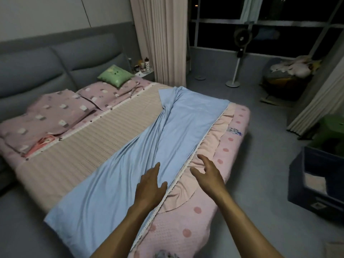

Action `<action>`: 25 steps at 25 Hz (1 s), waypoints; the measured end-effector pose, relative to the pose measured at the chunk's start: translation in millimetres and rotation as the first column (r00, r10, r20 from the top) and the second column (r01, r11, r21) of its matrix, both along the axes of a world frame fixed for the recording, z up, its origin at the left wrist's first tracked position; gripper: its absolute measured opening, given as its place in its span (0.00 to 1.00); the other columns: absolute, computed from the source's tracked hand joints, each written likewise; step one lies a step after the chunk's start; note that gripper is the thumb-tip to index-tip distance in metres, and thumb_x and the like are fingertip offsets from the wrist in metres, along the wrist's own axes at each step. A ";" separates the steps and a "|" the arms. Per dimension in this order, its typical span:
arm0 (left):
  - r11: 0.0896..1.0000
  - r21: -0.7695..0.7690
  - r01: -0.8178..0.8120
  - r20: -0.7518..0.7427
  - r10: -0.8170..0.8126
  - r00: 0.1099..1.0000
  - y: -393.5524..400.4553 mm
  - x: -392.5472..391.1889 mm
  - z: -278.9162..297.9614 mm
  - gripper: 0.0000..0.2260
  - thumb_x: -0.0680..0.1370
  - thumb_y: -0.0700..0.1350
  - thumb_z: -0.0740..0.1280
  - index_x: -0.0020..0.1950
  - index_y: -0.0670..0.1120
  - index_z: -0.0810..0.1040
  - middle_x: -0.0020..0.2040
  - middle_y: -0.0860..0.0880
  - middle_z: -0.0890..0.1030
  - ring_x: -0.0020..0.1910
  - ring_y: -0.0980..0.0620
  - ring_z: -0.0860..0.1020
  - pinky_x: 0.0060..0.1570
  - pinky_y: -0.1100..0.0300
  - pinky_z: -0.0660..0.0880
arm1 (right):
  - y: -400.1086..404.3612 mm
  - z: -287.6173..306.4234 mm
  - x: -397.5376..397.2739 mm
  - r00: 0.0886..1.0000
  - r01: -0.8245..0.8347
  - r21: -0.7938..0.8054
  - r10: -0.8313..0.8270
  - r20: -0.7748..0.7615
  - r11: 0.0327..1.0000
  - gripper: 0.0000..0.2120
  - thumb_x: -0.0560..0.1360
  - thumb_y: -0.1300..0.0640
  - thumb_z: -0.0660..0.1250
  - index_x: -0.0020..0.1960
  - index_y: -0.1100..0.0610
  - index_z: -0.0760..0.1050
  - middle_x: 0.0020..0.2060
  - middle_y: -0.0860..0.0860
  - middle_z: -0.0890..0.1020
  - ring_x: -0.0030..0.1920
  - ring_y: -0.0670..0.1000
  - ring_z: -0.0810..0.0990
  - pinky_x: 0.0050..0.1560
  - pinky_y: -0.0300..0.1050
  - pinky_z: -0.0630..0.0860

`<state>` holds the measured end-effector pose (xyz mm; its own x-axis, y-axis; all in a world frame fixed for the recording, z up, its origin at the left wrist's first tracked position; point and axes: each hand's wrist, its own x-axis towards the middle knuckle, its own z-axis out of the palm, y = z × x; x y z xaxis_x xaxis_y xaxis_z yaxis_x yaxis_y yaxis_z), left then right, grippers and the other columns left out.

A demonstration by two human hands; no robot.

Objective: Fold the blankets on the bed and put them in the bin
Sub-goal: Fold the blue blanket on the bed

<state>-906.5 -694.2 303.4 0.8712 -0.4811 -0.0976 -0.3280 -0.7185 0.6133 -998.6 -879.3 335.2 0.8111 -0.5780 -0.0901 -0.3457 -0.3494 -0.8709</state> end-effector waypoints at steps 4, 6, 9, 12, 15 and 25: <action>0.995 0.071 -0.072 -0.011 0.073 0.997 -83.6 -45.7 1.8 0.33 0.80 0.53 0.62 0.80 0.53 0.48 0.78 0.49 0.58 0.75 0.45 0.58 0.70 0.50 0.59 | -93.8 -11.8 -48.3 0.997 -0.039 -0.060 0.035 -0.076 0.997 0.27 0.77 0.51 0.68 0.73 0.50 0.66 0.73 0.49 0.69 0.71 0.51 0.68 0.69 0.44 0.63; 0.992 0.097 -0.075 0.012 0.074 0.997 -114.1 -49.5 5.3 0.33 0.80 0.53 0.61 0.80 0.53 0.48 0.78 0.49 0.58 0.75 0.46 0.58 0.69 0.50 0.59 | -124.5 -11.3 -49.2 0.995 -0.057 -0.044 0.053 -0.085 0.997 0.27 0.77 0.50 0.67 0.74 0.50 0.65 0.73 0.50 0.68 0.72 0.52 0.67 0.68 0.45 0.64; 0.989 0.096 -0.109 0.048 0.104 0.993 -164.2 -31.3 5.6 0.34 0.79 0.54 0.61 0.80 0.54 0.47 0.78 0.49 0.57 0.76 0.47 0.57 0.70 0.49 0.59 | -169.3 -10.6 -28.6 0.991 -0.125 -0.038 0.122 -0.061 0.991 0.27 0.78 0.49 0.66 0.75 0.49 0.64 0.73 0.49 0.67 0.71 0.52 0.68 0.68 0.45 0.65; 0.986 0.066 -0.154 0.055 0.150 0.987 -213.6 2.0 1.1 0.34 0.79 0.55 0.62 0.79 0.55 0.47 0.79 0.49 0.57 0.76 0.47 0.57 0.71 0.48 0.59 | -214.5 -11.0 11.3 0.979 -0.196 -0.052 0.193 -0.062 0.979 0.28 0.77 0.46 0.67 0.74 0.47 0.63 0.74 0.48 0.67 0.72 0.50 0.67 0.68 0.45 0.64; 0.975 0.012 -0.223 0.032 0.222 0.974 -268.1 40.3 -13.2 0.34 0.78 0.58 0.62 0.79 0.57 0.47 0.78 0.49 0.58 0.76 0.47 0.57 0.71 0.47 0.60 | -267.8 -13.6 51.3 0.958 -0.273 -0.059 0.265 -0.106 0.960 0.30 0.76 0.44 0.68 0.75 0.45 0.63 0.75 0.46 0.65 0.73 0.50 0.65 0.69 0.46 0.64; 0.965 -0.006 -0.263 -0.055 0.262 0.963 -529.4 213.4 -13.7 0.35 0.79 0.56 0.63 0.79 0.55 0.46 0.79 0.49 0.57 0.76 0.46 0.56 0.70 0.47 0.59 | -548.0 7.9 216.9 0.969 -0.214 -0.080 0.200 -0.148 0.974 0.31 0.75 0.46 0.70 0.75 0.46 0.64 0.74 0.47 0.66 0.72 0.50 0.67 0.69 0.45 0.66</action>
<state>-693.1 -1223.6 289.7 0.9608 -0.2377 -0.1424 -0.0955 -0.7665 0.6351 -781.7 -1427.4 343.1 0.8975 -0.4101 -0.1625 -0.3715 -0.5040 -0.7797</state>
